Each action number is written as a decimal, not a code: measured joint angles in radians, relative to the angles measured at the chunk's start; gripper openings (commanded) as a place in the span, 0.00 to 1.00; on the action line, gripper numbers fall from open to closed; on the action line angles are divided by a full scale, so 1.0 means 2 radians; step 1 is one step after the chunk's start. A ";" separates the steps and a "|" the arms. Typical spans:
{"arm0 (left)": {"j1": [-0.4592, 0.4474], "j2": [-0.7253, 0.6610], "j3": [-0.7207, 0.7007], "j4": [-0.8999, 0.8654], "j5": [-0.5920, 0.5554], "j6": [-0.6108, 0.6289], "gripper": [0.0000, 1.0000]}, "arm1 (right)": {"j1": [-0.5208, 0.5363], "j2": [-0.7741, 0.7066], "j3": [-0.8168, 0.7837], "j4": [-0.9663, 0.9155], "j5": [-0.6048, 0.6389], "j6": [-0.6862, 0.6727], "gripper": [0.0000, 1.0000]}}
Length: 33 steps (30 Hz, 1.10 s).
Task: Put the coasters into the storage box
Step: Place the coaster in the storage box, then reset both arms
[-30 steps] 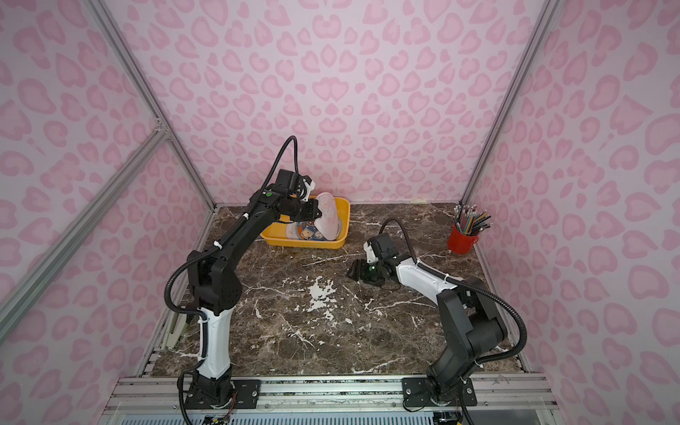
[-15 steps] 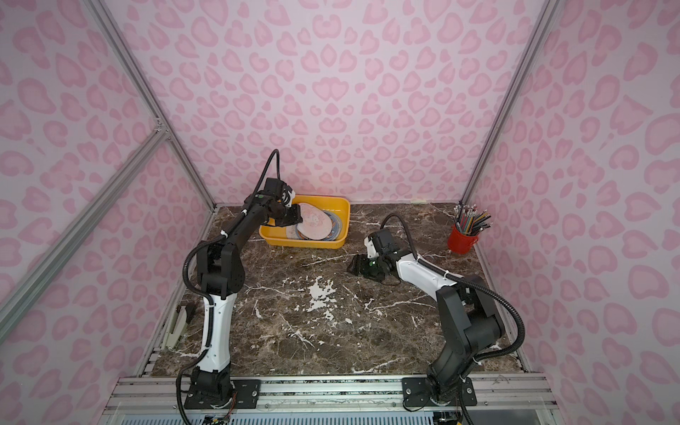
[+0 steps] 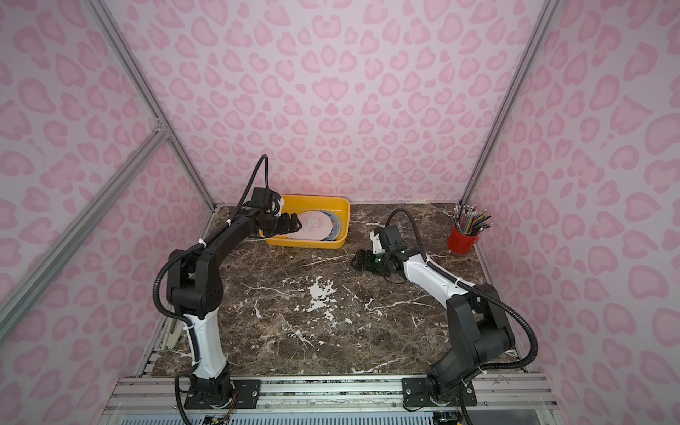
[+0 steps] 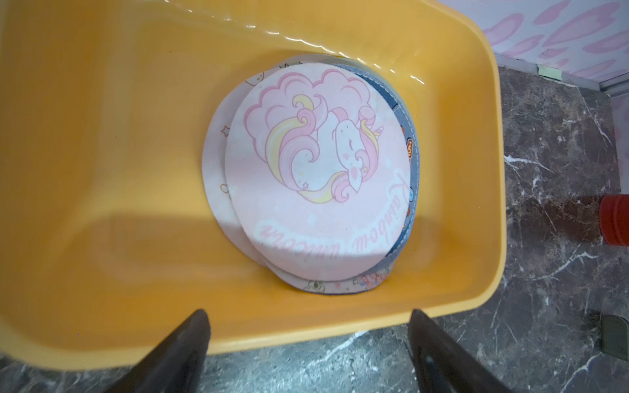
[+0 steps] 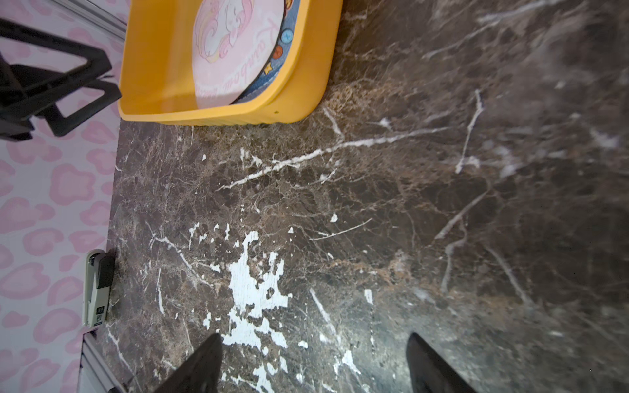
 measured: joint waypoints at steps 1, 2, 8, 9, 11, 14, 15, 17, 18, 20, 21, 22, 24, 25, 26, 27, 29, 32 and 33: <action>0.000 -0.021 -0.025 0.007 -0.002 0.001 1.00 | -0.005 -0.003 0.000 0.000 0.006 -0.008 0.95; 0.000 -0.041 -0.048 0.015 -0.005 0.002 1.00 | -0.009 -0.005 0.001 -0.002 0.013 -0.014 0.98; 0.001 -0.163 -0.193 0.051 -0.047 0.026 0.99 | -0.037 -0.023 0.006 0.007 0.063 -0.064 0.98; 0.001 -0.183 -0.215 0.054 -0.056 0.030 0.99 | -0.042 -0.026 0.005 0.013 0.072 -0.072 0.98; 0.002 -0.218 -0.258 0.070 -0.078 0.039 0.99 | -0.054 -0.031 0.001 0.025 0.098 -0.087 0.98; 0.005 -0.267 -0.320 0.088 -0.111 0.052 0.99 | -0.067 -0.036 -0.013 0.053 0.146 -0.107 0.98; 0.007 -0.281 -0.341 0.098 -0.122 0.057 0.99 | -0.071 -0.037 -0.019 0.063 0.165 -0.113 0.98; 0.013 -0.303 -0.373 0.113 -0.139 0.064 0.99 | -0.078 -0.037 -0.029 0.083 0.198 -0.120 0.98; 0.017 -0.312 -0.391 0.126 -0.148 0.068 0.99 | -0.082 -0.037 -0.036 0.096 0.216 -0.126 0.98; 0.023 -0.326 -0.418 0.146 -0.160 0.076 0.99 | -0.090 -0.037 -0.054 0.127 0.242 -0.137 0.98; 0.026 -0.332 -0.431 0.158 -0.168 0.080 0.99 | -0.095 -0.037 -0.068 0.147 0.255 -0.143 0.98; 0.029 -0.337 -0.440 0.168 -0.172 0.085 0.99 | -0.099 -0.037 -0.081 0.163 0.267 -0.148 0.98; 0.034 -0.344 -0.458 0.193 -0.180 0.095 0.98 | -0.109 -0.037 -0.113 0.200 0.287 -0.160 0.98; 0.038 -0.345 -0.465 0.203 -0.183 0.100 0.99 | -0.114 -0.037 -0.128 0.217 0.294 -0.166 0.98; 0.042 -0.345 -0.471 0.214 -0.184 0.103 0.98 | -0.118 -0.037 -0.144 0.239 0.300 -0.171 0.98; 0.047 -0.345 -0.478 0.227 -0.186 0.104 0.98 | -0.123 -0.037 -0.162 0.264 0.304 -0.178 0.98; 0.056 -0.343 -0.494 0.254 -0.192 0.111 0.98 | -0.131 -0.040 -0.197 0.307 0.310 -0.191 0.98; 0.062 -0.340 -0.521 0.298 -0.197 0.121 0.98 | -0.138 -0.052 -0.253 0.380 0.311 -0.210 0.98; 0.063 -0.338 -0.532 0.316 -0.197 0.127 0.98 | -0.141 -0.054 -0.267 0.404 0.310 -0.217 0.98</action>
